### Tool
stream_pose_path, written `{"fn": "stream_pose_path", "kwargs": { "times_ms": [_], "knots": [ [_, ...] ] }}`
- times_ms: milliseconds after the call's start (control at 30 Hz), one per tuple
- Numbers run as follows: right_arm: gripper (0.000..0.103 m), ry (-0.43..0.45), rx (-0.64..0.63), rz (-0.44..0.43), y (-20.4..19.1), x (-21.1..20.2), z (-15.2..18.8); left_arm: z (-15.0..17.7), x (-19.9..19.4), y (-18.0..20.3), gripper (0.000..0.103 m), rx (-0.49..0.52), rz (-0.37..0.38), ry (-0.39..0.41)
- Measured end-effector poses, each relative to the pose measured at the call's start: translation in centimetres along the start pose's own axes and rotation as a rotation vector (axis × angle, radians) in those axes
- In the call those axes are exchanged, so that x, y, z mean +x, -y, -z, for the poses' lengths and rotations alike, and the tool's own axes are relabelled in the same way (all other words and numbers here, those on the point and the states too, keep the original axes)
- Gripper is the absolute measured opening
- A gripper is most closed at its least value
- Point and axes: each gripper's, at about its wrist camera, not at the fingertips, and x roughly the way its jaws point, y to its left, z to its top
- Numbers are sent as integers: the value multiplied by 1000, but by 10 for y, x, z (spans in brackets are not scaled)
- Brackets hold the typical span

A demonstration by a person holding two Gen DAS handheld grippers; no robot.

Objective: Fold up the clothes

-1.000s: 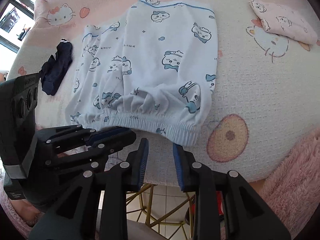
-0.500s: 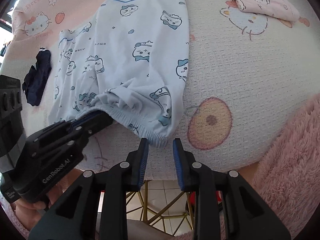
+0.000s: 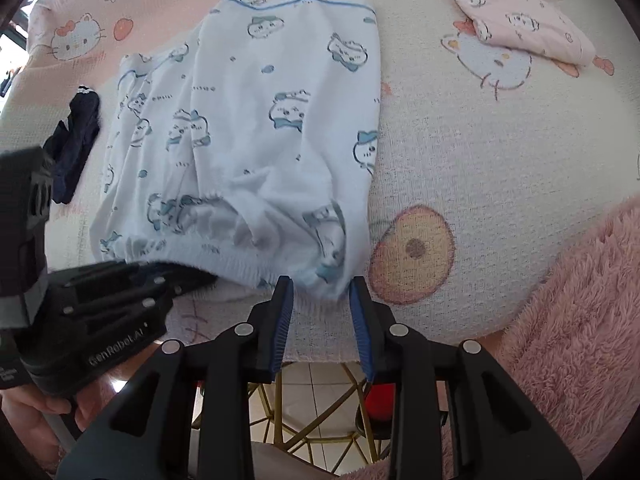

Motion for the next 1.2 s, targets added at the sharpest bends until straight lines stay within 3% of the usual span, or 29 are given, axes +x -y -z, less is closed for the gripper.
{"fn": "stream_pose_path", "kwargs": {
  "times_ms": [100,167,267,367,500,567,667,800,1000,1133,1200],
  "knots": [
    [35,44,-73,-7,-10,-7,-1,11,0,-10,13,-55,73,-41],
    [35,25,-121,-11,-18,0,-1,15,-12,-14,13,-57,87,-15],
    [35,-41,-149,-12,-22,14,-4,21,-30,-19,15,-59,106,23],
    [34,-116,-138,67,-21,43,-1,26,-49,-25,18,-62,126,62],
    [36,-51,-99,161,-10,34,-8,34,-73,-33,28,-65,153,113],
    [36,-36,-54,83,-2,27,-9,34,-82,-45,32,-115,158,152],
    [37,-11,-98,28,-11,19,-7,34,-76,-69,33,-215,101,149],
    [37,-102,-192,62,-31,39,3,39,-54,-89,33,-301,-49,68],
    [37,-126,-189,182,-24,39,4,48,-54,-91,33,-316,2,54],
    [39,-131,-207,107,-28,35,4,49,-70,-96,34,-350,-7,165],
    [39,-87,-184,63,-37,32,0,47,-70,-101,37,-355,-43,165]
  ]
}}
